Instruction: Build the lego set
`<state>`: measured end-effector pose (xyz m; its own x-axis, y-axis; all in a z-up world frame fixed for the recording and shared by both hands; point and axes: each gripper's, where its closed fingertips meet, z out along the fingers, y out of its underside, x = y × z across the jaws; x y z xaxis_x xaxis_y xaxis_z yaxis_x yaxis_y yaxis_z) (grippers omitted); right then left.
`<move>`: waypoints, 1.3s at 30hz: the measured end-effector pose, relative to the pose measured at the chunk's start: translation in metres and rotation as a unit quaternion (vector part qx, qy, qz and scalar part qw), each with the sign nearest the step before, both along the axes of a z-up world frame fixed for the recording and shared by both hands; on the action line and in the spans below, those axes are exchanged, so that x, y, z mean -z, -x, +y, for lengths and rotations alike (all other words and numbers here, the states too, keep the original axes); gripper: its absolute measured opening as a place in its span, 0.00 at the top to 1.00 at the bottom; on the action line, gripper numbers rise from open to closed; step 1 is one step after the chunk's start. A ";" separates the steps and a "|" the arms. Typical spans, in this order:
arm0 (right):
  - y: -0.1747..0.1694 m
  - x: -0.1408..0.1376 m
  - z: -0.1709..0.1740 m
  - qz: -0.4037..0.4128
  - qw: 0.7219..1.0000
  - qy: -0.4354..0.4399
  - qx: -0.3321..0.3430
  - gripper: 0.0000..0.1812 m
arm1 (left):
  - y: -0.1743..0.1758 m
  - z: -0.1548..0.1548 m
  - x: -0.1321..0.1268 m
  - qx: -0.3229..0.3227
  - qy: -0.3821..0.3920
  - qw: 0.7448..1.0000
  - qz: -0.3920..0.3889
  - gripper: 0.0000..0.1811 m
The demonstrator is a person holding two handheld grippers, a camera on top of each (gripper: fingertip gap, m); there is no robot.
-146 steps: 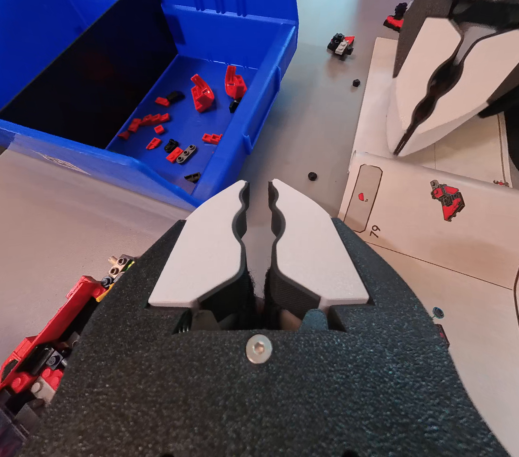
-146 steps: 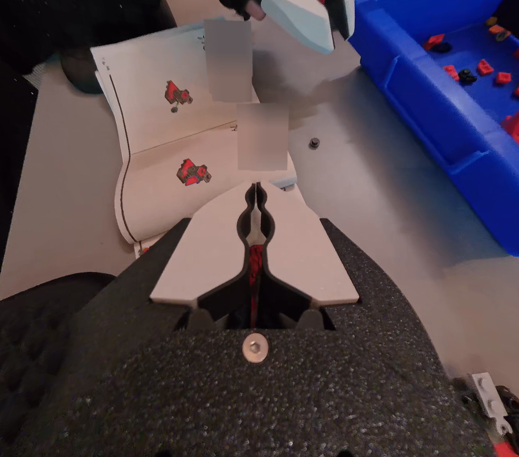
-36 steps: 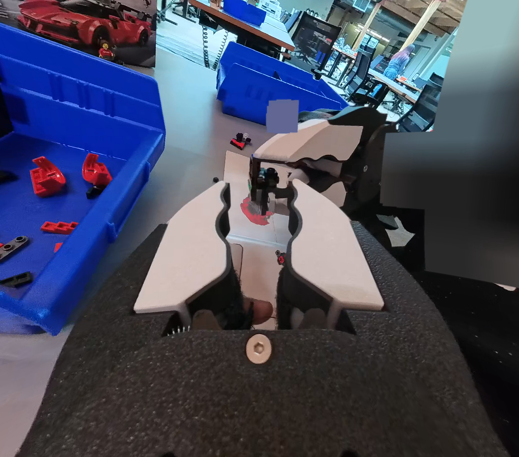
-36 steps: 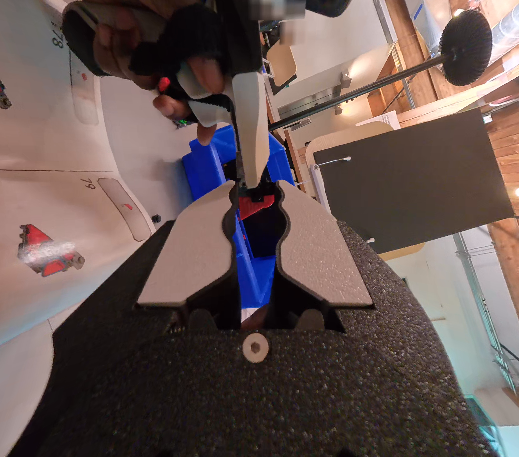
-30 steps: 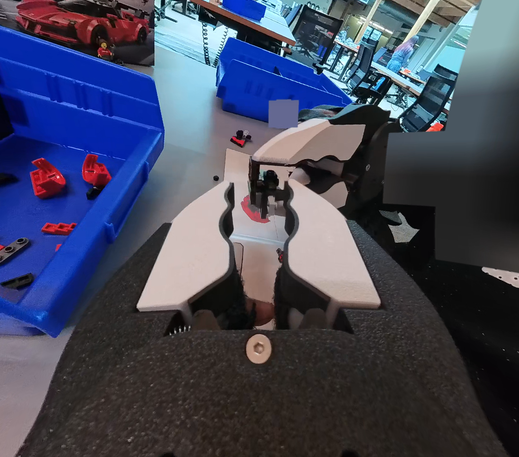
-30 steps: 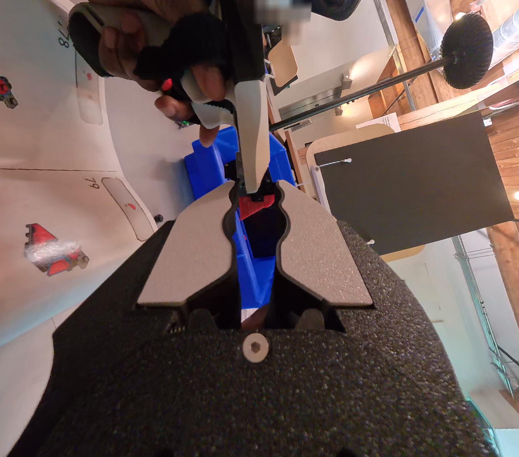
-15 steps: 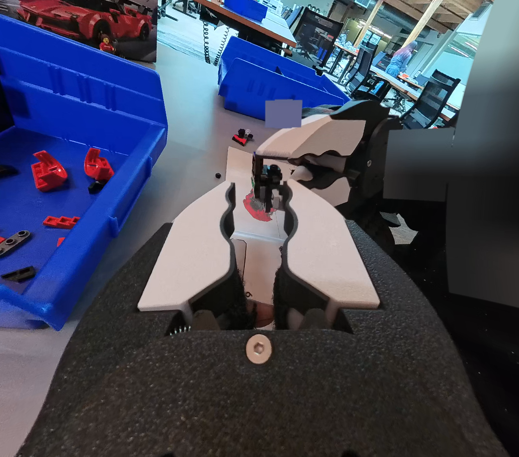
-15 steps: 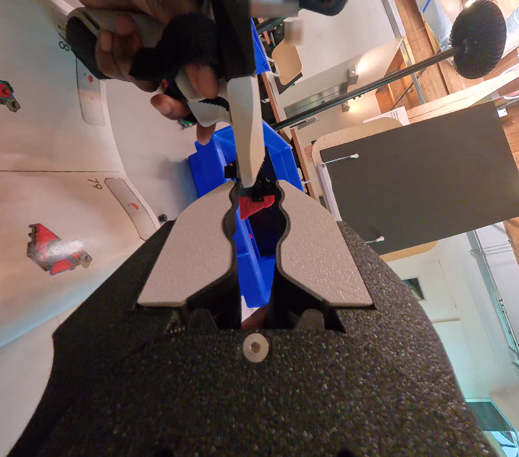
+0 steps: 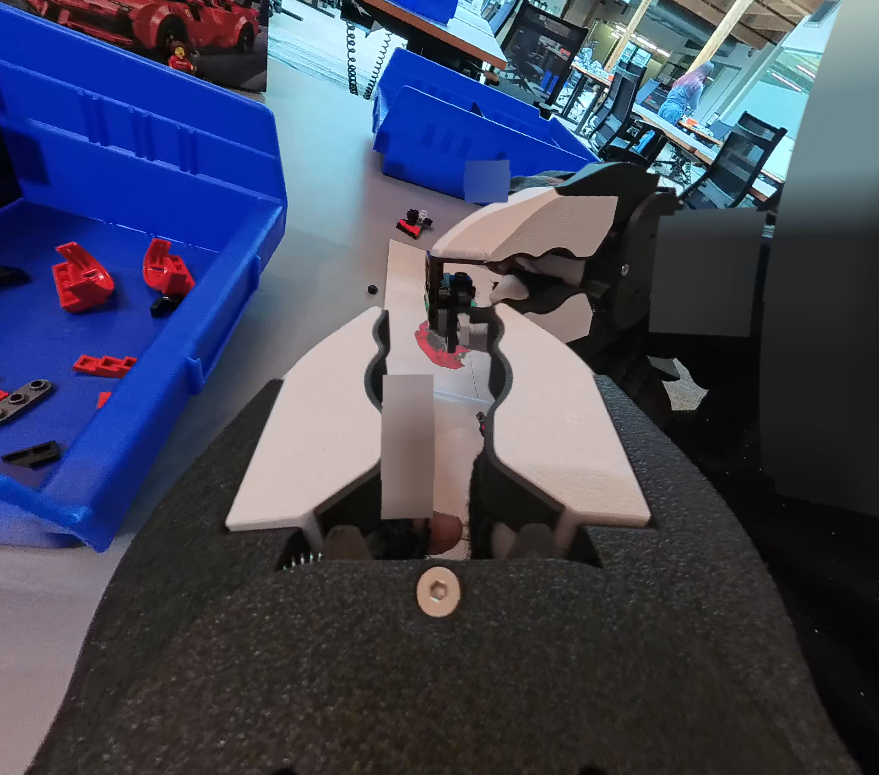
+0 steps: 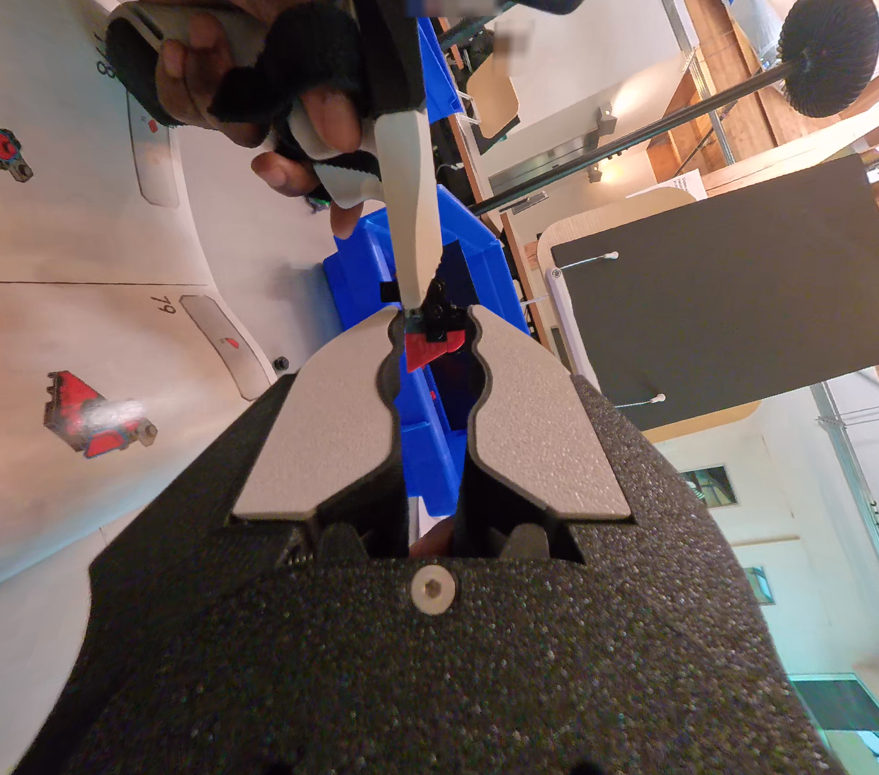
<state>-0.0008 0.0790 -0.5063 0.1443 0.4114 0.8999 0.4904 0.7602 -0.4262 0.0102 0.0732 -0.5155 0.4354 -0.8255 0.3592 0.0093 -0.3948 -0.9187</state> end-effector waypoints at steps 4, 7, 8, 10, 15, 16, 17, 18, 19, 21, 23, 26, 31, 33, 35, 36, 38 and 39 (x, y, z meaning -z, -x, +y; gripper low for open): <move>-0.001 0.003 0.005 0.006 1.000 0.028 0.000 0.87 | 0.002 0.002 0.001 -0.007 0.001 1.000 0.002 0.76; -0.001 0.005 0.006 0.007 0.999 0.043 0.000 0.87 | 0.003 0.003 -0.002 -0.012 -0.002 1.000 -0.003 0.75; -0.001 0.005 0.006 0.009 0.999 0.047 -0.002 0.87 | 0.003 0.003 -0.002 -0.013 -0.003 1.000 -0.004 0.75; -0.001 0.005 0.005 0.014 0.998 0.060 -0.006 0.87 | 0.004 0.004 -0.002 -0.015 -0.005 1.000 -0.002 0.75; -0.003 0.004 0.009 0.022 0.996 0.082 -0.003 0.87 | 0.011 0.009 -0.007 -0.033 -0.014 0.999 -0.016 0.74; -0.004 0.003 0.010 0.024 0.996 0.086 0.000 0.87 | 0.014 0.010 -0.008 -0.038 -0.016 0.999 -0.021 0.74; -0.005 0.002 0.011 0.028 0.996 0.090 0.001 0.87 | 0.016 0.011 -0.009 -0.042 -0.016 0.999 -0.026 0.74; -0.005 0.001 0.012 0.033 0.995 0.098 0.002 0.87 | 0.018 0.012 -0.010 -0.046 -0.016 0.998 -0.032 0.74; -0.006 0.001 0.013 0.037 0.993 0.111 0.001 0.87 | 0.019 0.013 -0.012 -0.048 -0.015 0.998 -0.038 0.74; -0.007 0.002 0.015 0.048 0.987 0.150 -0.002 0.87 | 0.021 0.013 -0.016 -0.049 -0.016 0.997 -0.051 0.74; -0.007 0.005 0.019 0.062 0.977 0.204 -0.006 0.87 | 0.022 0.014 -0.017 -0.052 -0.020 0.997 -0.052 0.74; -0.011 0.007 0.025 0.084 0.961 0.262 -0.010 0.87 | 0.023 0.015 -0.012 -0.058 -0.023 0.998 -0.031 0.74; -0.013 0.006 0.028 0.102 0.946 0.307 -0.014 0.87 | 0.021 0.016 -0.008 -0.055 -0.019 0.998 -0.030 0.74; -0.013 0.009 0.029 0.096 0.946 0.309 -0.012 0.87 | 0.022 0.016 -0.008 -0.058 -0.020 0.998 -0.029 0.74; -0.012 0.009 0.028 0.094 0.947 0.307 -0.013 0.87 | 0.023 0.017 -0.009 -0.059 -0.020 0.998 -0.031 0.74; -0.011 0.010 0.027 0.092 0.947 0.308 -0.014 0.87 | 0.023 0.017 -0.009 -0.058 -0.019 0.998 -0.033 0.74; -0.011 0.011 0.027 0.091 0.947 0.307 -0.013 0.87 | 0.022 0.016 -0.009 -0.058 -0.019 0.998 -0.031 0.74; -0.011 0.011 0.027 0.089 0.948 0.306 -0.012 0.87 | 0.022 0.016 -0.007 -0.058 -0.017 0.998 -0.028 0.74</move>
<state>0.0106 0.1063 -0.5170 0.2554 0.8539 0.4535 0.3539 0.3540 -0.8657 -0.0118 0.0896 -0.5081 0.5093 -0.7829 0.3573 0.1044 -0.3559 -0.9287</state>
